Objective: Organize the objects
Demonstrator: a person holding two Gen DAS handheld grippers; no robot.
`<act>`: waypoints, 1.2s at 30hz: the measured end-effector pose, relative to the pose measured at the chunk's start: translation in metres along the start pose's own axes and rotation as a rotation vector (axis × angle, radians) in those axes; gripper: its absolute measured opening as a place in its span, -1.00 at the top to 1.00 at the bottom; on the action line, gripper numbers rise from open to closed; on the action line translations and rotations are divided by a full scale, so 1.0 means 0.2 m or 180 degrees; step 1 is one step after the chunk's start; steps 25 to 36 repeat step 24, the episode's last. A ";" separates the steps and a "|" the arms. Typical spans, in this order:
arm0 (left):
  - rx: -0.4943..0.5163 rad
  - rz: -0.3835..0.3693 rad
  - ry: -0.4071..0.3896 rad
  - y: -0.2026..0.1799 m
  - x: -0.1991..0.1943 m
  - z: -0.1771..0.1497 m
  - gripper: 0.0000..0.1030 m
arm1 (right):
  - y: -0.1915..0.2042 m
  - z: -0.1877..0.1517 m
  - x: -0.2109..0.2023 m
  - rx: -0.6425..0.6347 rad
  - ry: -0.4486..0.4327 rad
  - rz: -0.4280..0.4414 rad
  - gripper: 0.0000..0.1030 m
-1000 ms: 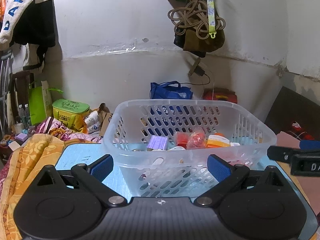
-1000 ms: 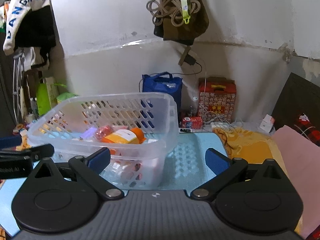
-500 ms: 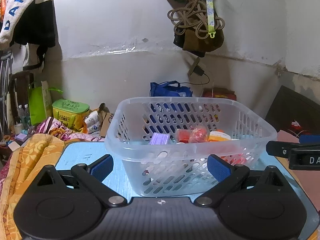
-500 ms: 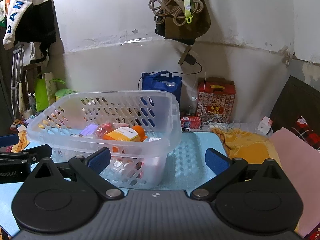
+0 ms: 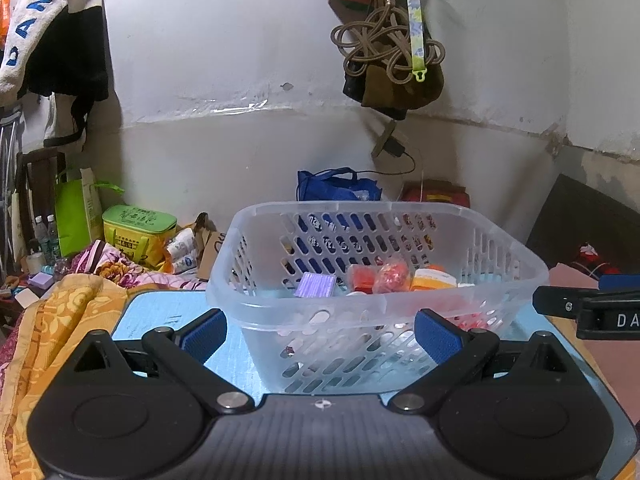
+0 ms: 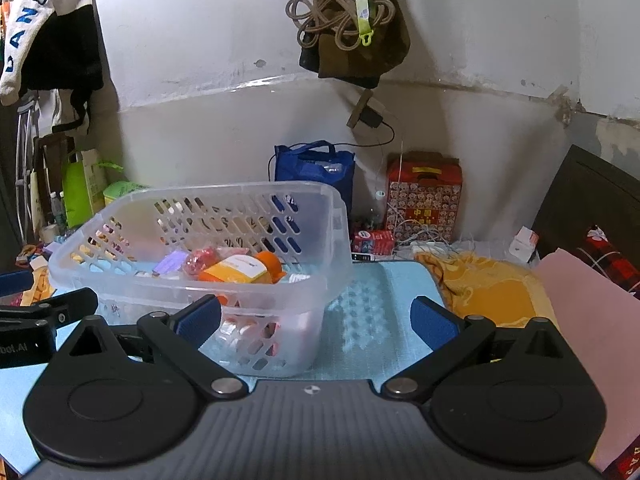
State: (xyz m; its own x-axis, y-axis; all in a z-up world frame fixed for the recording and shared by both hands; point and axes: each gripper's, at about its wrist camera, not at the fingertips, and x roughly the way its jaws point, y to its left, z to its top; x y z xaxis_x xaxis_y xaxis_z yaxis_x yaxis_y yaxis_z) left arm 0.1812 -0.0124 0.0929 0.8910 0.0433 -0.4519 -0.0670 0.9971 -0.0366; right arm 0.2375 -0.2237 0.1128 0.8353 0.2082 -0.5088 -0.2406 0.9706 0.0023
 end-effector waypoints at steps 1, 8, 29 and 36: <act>-0.0003 -0.0003 -0.0007 0.00 0.00 0.00 -0.96 | 0.00 0.00 0.00 0.0011 0.0005 0.0005 -1.00; -0.0008 -0.0011 -0.0031 -0.01 0.01 0.04 -0.96 | 0.05 0.00 0.02 -0.0066 0.0021 -0.0005 -1.00; 0.0016 0.0064 -0.0119 -0.01 0.04 0.04 -0.96 | 0.06 -0.02 0.05 -0.0071 0.0075 -0.0030 -1.00; 0.0016 0.0064 -0.0119 -0.01 0.04 0.04 -0.96 | 0.06 -0.02 0.05 -0.0071 0.0075 -0.0030 -1.00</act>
